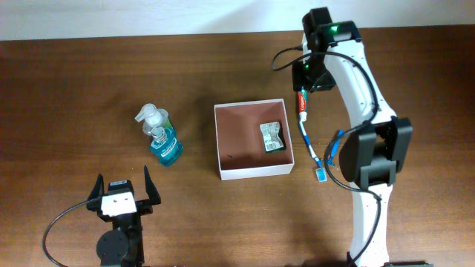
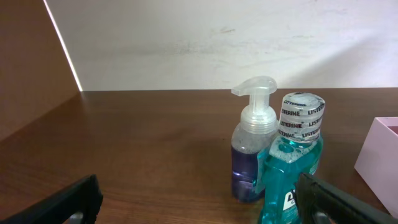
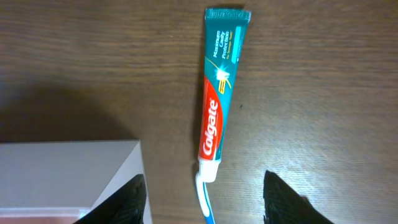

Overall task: Pack container
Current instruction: 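Lift the toothpaste tube with the right gripper and raise it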

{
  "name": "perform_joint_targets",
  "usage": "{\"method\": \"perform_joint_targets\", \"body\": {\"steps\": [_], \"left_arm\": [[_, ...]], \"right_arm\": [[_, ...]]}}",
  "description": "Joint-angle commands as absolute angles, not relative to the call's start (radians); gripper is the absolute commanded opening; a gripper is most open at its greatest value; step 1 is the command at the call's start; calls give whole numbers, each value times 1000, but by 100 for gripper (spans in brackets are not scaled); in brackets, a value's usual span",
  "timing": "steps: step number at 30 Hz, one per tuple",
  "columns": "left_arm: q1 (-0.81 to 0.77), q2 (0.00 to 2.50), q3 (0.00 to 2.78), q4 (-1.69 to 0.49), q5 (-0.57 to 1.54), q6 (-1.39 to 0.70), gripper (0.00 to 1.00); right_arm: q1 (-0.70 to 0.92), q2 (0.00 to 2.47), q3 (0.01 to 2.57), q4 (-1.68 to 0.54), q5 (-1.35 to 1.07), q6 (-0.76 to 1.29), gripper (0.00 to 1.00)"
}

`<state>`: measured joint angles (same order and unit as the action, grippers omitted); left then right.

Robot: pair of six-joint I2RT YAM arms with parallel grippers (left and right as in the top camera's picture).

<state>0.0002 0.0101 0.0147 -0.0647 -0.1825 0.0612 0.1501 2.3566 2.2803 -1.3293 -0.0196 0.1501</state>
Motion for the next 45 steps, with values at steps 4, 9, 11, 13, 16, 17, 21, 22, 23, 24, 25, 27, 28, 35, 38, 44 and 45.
{"method": "perform_joint_targets", "body": {"steps": [4, 9, 11, 13, 16, 17, 21, 22, 23, 24, 25, 27, 28, 35, 38, 44, 45], "left_arm": [[-5, 5, 9, -64, -179, 77, 100], [-5, 5, 9, -64, -179, 77, 99], [-5, 5, 9, -64, -179, 77, 100], [-5, 5, 9, -64, -179, 77, 99], [-5, 5, 9, -64, -179, 77, 99], [-5, 5, 9, -64, -179, 77, 99], [-5, 5, 9, -64, -179, 77, 99], [-5, 5, 9, -64, -179, 77, 99], [-5, 5, 9, -64, -179, 77, 99], [-5, 5, 9, -64, -179, 77, 99], [-5, 5, 9, -64, -179, 77, 99], [-5, 5, 9, -64, -179, 77, 99], [-5, 5, 9, -64, -179, 77, 99], [-5, 5, 9, -64, -179, 77, 99], [-5, 5, 9, -64, -179, 77, 99], [-5, 5, 9, -64, -179, 77, 99], [-5, 5, 9, -64, -179, 77, 99]], "right_arm": [[131, 2442, 2281, -1317, -18, 191, 53], [101, 2480, 2281, -1315, -45, 192, 53], [93, 2494, 2281, -1312, -63, 192, 53], [91, 2508, 2281, -1307, -71, 192, 53], [91, 2525, 2280, -1301, -72, 192, 53], [91, 2528, 2280, -1301, -72, 192, 53], [92, 2532, 2280, -1296, -72, 192, 53], [92, 2532, 2280, -1295, -72, 191, 53], [92, 2532, 2280, -1293, -72, 191, 53], [92, 2532, 2280, -1292, -72, 191, 53], [92, 2532, 2280, -1291, -72, 192, 53], [93, 2532, 2280, -1284, -72, 192, 54], [93, 2533, 2280, -1280, -71, 192, 55], [118, 2538, 2280, -1252, -70, 192, 55], [131, 2544, 2280, -1247, -66, 192, 54], [136, 2566, 2280, -1248, -14, 192, 49], [137, 2571, 2280, -1248, -14, 192, 40]]}}
